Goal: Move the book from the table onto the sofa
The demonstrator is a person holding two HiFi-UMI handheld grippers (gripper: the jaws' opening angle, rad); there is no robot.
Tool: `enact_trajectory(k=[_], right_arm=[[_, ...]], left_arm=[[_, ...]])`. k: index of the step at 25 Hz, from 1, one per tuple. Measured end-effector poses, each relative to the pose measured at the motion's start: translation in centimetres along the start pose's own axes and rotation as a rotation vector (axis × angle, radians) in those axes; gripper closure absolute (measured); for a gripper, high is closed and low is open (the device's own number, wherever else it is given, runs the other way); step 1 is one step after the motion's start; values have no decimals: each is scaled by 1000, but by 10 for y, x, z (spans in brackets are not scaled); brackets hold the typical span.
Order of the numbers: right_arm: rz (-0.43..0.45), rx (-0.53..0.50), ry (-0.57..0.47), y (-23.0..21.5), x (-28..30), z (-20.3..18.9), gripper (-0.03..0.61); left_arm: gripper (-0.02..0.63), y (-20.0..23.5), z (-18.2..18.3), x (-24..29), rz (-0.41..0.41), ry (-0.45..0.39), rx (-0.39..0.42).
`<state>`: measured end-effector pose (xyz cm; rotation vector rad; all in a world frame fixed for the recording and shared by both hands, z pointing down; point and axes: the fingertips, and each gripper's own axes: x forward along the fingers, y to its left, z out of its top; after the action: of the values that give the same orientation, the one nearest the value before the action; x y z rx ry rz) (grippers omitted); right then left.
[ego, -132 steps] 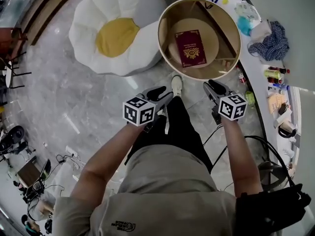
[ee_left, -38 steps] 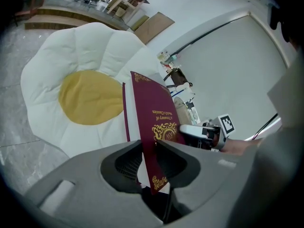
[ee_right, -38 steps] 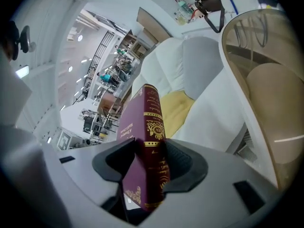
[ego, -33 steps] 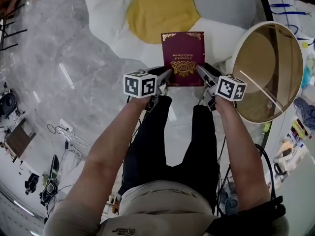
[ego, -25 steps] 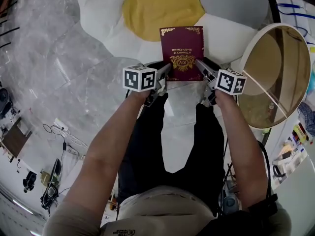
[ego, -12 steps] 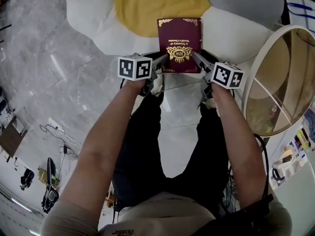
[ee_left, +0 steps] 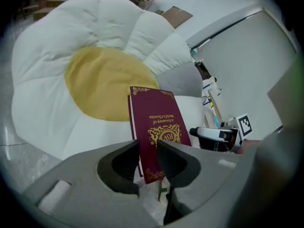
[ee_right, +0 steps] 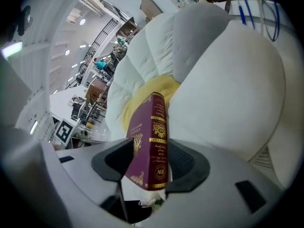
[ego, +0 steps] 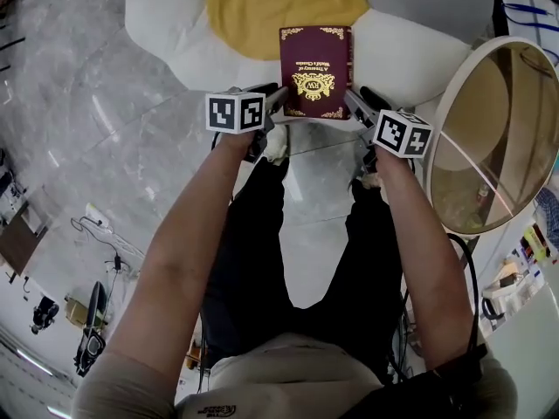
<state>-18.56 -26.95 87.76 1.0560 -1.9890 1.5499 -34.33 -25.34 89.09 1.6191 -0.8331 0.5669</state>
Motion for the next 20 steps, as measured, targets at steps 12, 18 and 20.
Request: enact_trajectory(k=[12,18,20], right_arm=[[8,-154,37,83,-125,12,553],[85,-217,60,139,-205,24,566],[93,-246,71,156,-236,22,566]], left_arm=[[517,-106,5,-120,-25,-106,4],[585,-185,7,-188,-75,-139,64],[600,-215,2,-213,-93,-147,79]])
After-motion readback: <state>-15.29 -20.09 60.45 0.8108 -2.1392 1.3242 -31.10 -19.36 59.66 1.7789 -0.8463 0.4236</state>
